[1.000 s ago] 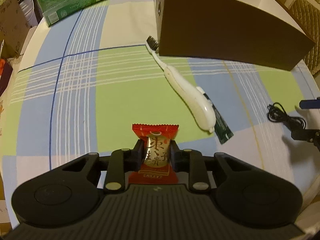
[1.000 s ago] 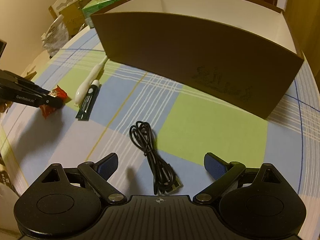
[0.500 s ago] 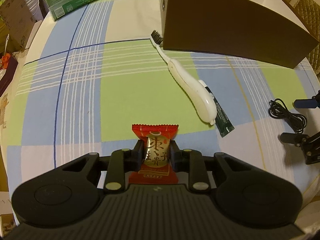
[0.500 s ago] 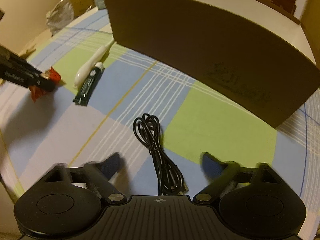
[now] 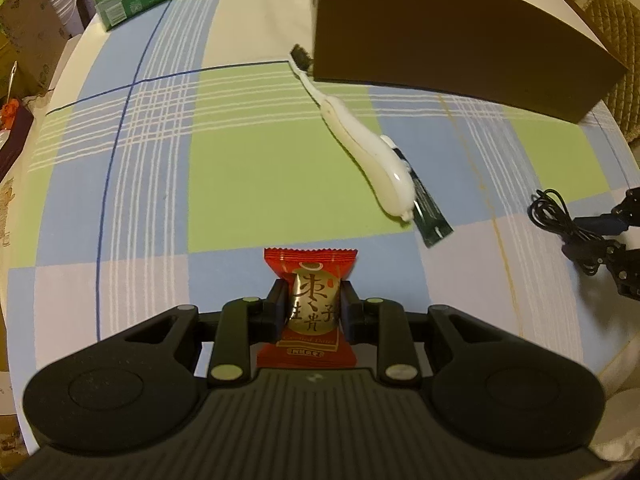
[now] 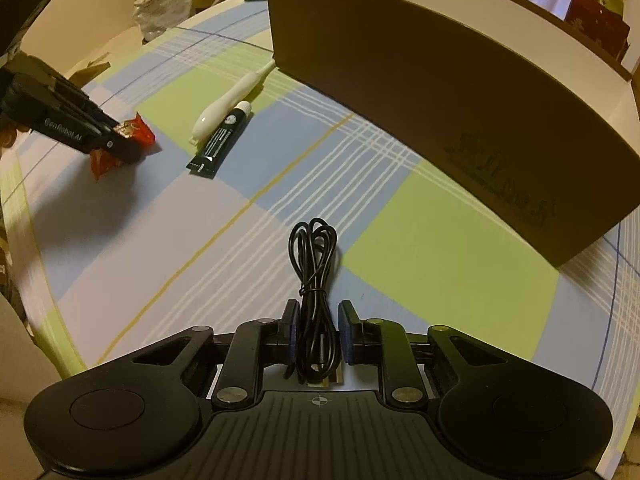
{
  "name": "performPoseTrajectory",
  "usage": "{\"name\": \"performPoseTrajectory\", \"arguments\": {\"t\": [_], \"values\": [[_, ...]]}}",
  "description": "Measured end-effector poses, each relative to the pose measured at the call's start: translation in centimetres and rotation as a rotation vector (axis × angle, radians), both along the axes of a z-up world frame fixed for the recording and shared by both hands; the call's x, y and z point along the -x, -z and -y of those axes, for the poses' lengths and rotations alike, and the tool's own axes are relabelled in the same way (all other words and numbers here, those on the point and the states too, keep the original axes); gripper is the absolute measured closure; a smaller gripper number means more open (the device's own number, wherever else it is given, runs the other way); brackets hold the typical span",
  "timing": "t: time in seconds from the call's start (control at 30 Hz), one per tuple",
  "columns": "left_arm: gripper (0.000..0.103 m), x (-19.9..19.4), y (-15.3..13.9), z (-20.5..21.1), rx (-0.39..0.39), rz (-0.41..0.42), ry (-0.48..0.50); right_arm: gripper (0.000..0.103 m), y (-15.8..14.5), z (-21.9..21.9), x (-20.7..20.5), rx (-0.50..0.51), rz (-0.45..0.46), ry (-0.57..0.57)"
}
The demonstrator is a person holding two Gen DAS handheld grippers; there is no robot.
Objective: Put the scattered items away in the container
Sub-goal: 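Lift and carry the snack packet and black cable over the box with both tools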
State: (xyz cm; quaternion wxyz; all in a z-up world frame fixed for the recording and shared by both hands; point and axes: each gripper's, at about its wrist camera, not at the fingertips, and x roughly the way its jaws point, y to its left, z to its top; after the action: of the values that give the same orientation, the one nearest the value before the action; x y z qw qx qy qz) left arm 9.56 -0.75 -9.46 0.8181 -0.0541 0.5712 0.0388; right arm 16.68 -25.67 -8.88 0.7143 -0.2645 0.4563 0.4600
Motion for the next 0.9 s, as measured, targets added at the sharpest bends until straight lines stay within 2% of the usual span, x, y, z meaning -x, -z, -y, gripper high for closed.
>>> {"name": "performPoseTrajectory", "arguments": {"t": [0.1, 0.3, 0.67, 0.73, 0.9], "values": [[0.081, 0.1, 0.0, 0.4, 0.008, -0.002, 0.007, 0.081, -0.2, 0.5, -0.5, -0.015, -0.055, 0.028], [0.081, 0.3, -0.5, 0.7, 0.010, 0.009, 0.013, 0.081, -1.0, 1.6, -0.9, -0.044, -0.102, 0.072], [0.081, 0.1, -2.7, 0.9, 0.029, 0.073, 0.016, 0.081, -3.4, 4.9, -4.3, -0.316, -0.360, 0.327], [0.081, 0.0, -3.3, 0.9, 0.038, 0.087, 0.020, 0.081, -4.0, 5.2, -4.9, -0.356, -0.375, 0.356], [0.081, -0.7, -5.1, 1.1, 0.049, 0.138, 0.045, 0.081, -6.5, 5.6, -5.9, -0.404, -0.319, 0.395]]}}
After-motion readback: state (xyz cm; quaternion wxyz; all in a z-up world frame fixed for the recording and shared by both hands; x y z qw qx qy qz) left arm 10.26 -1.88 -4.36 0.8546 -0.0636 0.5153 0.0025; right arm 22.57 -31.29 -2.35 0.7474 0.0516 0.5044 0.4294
